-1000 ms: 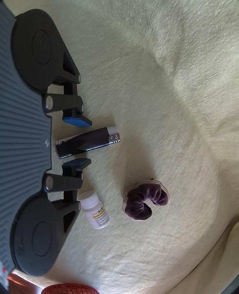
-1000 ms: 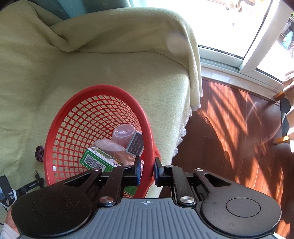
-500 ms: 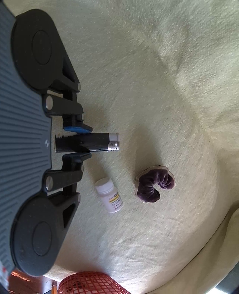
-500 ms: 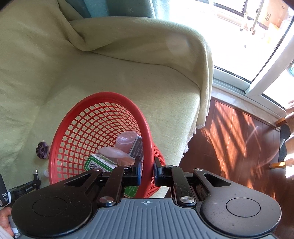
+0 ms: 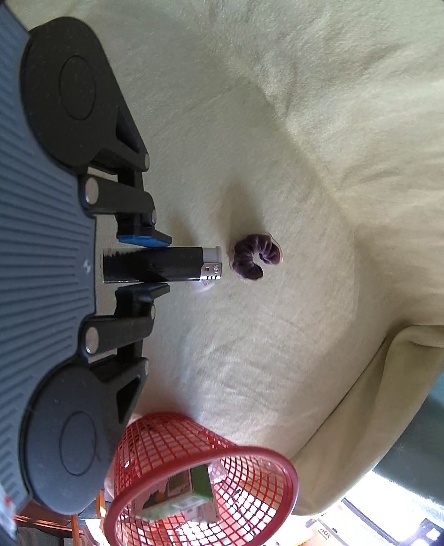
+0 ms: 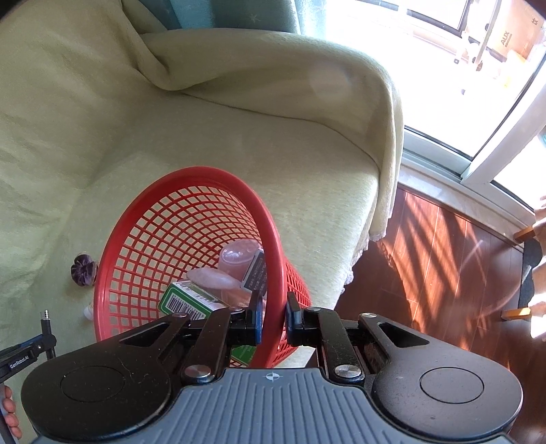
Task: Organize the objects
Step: 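Carry the lighter into the red basket and open the left gripper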
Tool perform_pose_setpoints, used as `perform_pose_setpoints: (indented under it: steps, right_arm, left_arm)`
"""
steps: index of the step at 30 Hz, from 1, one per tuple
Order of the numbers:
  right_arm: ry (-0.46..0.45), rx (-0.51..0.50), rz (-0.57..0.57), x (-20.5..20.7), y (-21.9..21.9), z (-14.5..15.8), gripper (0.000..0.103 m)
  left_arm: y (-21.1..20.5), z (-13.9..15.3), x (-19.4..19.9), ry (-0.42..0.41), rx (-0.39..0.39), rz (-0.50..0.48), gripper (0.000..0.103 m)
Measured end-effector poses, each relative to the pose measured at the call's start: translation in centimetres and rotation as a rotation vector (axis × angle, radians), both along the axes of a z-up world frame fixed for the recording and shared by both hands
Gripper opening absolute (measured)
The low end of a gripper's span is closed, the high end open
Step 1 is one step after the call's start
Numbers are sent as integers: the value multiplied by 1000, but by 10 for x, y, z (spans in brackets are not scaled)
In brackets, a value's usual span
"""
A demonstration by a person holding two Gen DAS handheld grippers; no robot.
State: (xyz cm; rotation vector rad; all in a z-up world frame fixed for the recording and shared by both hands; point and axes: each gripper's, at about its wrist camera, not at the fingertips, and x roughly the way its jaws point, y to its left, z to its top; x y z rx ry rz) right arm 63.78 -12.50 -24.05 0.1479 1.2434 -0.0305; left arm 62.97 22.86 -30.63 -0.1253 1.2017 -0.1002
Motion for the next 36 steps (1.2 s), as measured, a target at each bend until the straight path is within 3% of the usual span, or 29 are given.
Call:
perform_pose_setpoints:
  steps: [15, 22, 27, 31, 36]
  right_arm:
    - [-27, 26, 37, 4, 5, 0, 10]
    - [-27, 32, 35, 3, 2, -2, 10]
    - [-25, 38, 30, 2, 1, -2, 10]
    - [-26, 41, 36, 0, 2, -1, 10]
    - [-26, 41, 31, 0, 1, -2, 10]
  left_arm:
    - [-85, 50, -1, -86, -129, -138, 17]
    - [-112, 52, 3, -83, -163, -170, 17]
    - [-128, 46, 8, -36, -204, -178, 18]
    - [-136, 46, 5, -41, -200, -187, 28]
    - [-131, 47, 3, -41, -188, -181, 28]
